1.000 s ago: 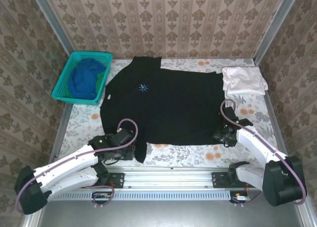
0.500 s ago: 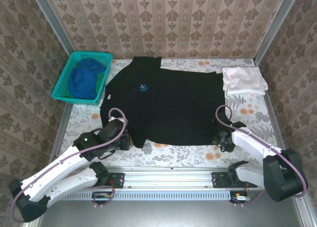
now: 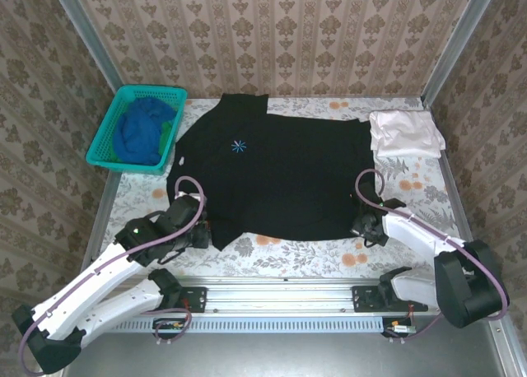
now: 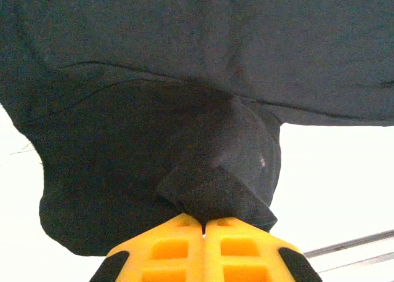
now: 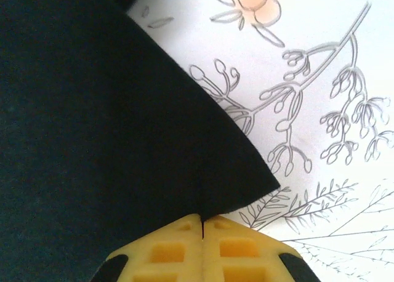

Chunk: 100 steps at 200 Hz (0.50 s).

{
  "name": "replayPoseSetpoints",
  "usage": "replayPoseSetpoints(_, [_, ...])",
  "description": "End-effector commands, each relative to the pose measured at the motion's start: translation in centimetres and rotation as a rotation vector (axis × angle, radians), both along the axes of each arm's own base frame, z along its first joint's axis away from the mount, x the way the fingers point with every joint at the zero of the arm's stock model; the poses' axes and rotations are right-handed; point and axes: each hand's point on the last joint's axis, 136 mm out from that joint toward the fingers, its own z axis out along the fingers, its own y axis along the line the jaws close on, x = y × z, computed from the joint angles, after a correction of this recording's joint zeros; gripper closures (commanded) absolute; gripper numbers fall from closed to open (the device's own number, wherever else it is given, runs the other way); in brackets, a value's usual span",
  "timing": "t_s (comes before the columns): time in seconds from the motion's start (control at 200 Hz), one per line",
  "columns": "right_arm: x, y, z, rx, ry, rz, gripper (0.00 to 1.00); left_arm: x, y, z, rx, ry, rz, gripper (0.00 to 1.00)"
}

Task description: Fold and stack the t-shirts

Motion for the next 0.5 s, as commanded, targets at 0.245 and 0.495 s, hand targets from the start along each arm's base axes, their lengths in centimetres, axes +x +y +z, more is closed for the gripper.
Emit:
replayPoseSetpoints(0.245, [-0.7, -1.5, 5.2, -0.037, -0.114, -0.009, 1.00, 0.6, 0.5, 2.5, 0.010, -0.057, -0.016, 1.00])
replayPoseSetpoints(0.495, [-1.7, -2.3, 10.6, -0.059, -0.194, 0.012, 1.00, 0.9, 0.7, 5.8, 0.019, -0.113, -0.042, 1.00])
